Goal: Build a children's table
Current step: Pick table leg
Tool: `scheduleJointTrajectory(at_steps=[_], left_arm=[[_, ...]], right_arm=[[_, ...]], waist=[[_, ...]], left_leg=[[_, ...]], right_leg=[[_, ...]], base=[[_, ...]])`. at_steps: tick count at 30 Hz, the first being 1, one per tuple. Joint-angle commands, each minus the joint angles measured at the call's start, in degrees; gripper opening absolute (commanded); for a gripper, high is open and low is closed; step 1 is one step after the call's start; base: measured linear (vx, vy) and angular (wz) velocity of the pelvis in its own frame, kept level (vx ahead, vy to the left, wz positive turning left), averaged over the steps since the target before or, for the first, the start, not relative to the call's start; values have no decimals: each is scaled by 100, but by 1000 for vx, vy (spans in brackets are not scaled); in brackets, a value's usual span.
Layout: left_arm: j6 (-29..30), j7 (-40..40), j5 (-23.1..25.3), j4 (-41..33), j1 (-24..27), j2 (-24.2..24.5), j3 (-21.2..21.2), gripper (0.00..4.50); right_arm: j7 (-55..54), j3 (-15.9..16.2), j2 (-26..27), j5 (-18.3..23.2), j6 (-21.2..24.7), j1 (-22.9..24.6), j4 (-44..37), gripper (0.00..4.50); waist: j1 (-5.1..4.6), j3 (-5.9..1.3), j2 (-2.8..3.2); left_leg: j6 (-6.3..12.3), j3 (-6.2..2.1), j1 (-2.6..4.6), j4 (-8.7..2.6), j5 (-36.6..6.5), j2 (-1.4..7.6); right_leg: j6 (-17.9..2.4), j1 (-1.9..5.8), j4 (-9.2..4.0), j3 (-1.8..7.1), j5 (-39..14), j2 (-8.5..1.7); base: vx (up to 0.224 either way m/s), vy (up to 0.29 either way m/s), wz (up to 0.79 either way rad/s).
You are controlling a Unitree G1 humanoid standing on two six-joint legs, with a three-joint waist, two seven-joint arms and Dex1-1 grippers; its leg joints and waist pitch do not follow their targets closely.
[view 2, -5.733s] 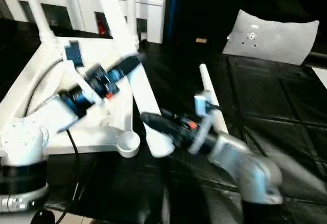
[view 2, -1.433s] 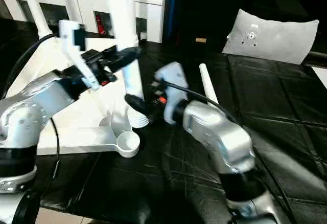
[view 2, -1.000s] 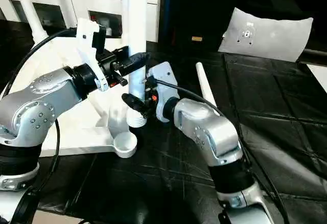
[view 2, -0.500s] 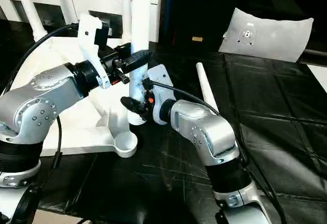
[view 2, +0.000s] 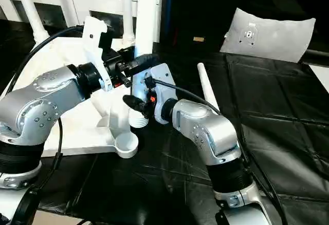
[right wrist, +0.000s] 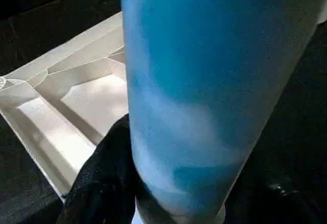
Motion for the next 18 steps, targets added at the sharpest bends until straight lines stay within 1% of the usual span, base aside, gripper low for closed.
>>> scheduleJointTrajectory(at_steps=[1, 5, 6, 8, 9, 13, 18], left_arm=[[-3, -29, 94, -91, -82, 3, -9, 179], [-1, -53, 133, -84, -92, -20, -9, 179], [1, -55, 132, -81, -98, -23, -8, 179], [3, -56, 131, -79, -101, -25, -7, 179], [3, -63, 134, -78, -104, -27, -12, 179], [15, -92, 126, -88, -98, -27, -12, 179], [30, -139, 139, -105, -70, -39, -8, 179]], right_arm=[[51, 91, -70, -45, 139, 1, -41, 193], [4, 22, -35, -29, 204, 4, -16, 193], [8, 11, -37, -23, 214, 3, -18, 247], [13, 7, -41, -22, 219, 1, -21, 247], [8, 19, -59, -43, 223, -7, -26, 264], [-30, 33, -74, -76, 246, -18, -42, 264], [-31, 19, -61, -74, 235, -9, -48, 264]], waist=[[-12, -375, 24], [-13, -372, 28], [-13, -374, 41], [-16, -372, 34], [-16, -375, 31], [-15, -373, 42], [-17, -377, 39]], left_leg=[[-559, -72, 171, -361, -664, 258], [-559, -72, 173, -364, -698, 258], [-567, -74, 175, -364, -708, 261], [-570, -74, 177, -365, -730, 260], [-564, -75, 176, -365, -705, 262], [-579, -76, 181, -365, -732, 264], [-577, -76, 178, -363, -703, 262]], right_leg=[[-538, 140, -387, 221, 511, -523], [-555, 135, -390, 219, 479, -523], [-563, 134, -389, 219, 473, -525], [-566, 133, -391, 219, 455, -521], [-572, 137, -387, 220, 491, -520], [-576, 131, -389, 219, 472, -526], [-582, 135, -384, 220, 515, -521]], base=[[0, 0, 0], [0, 0, 0], [0, 0, 0], [0, 0, 0], [0, 0, 0], [0, 0, 0], [0, 0, 0]])
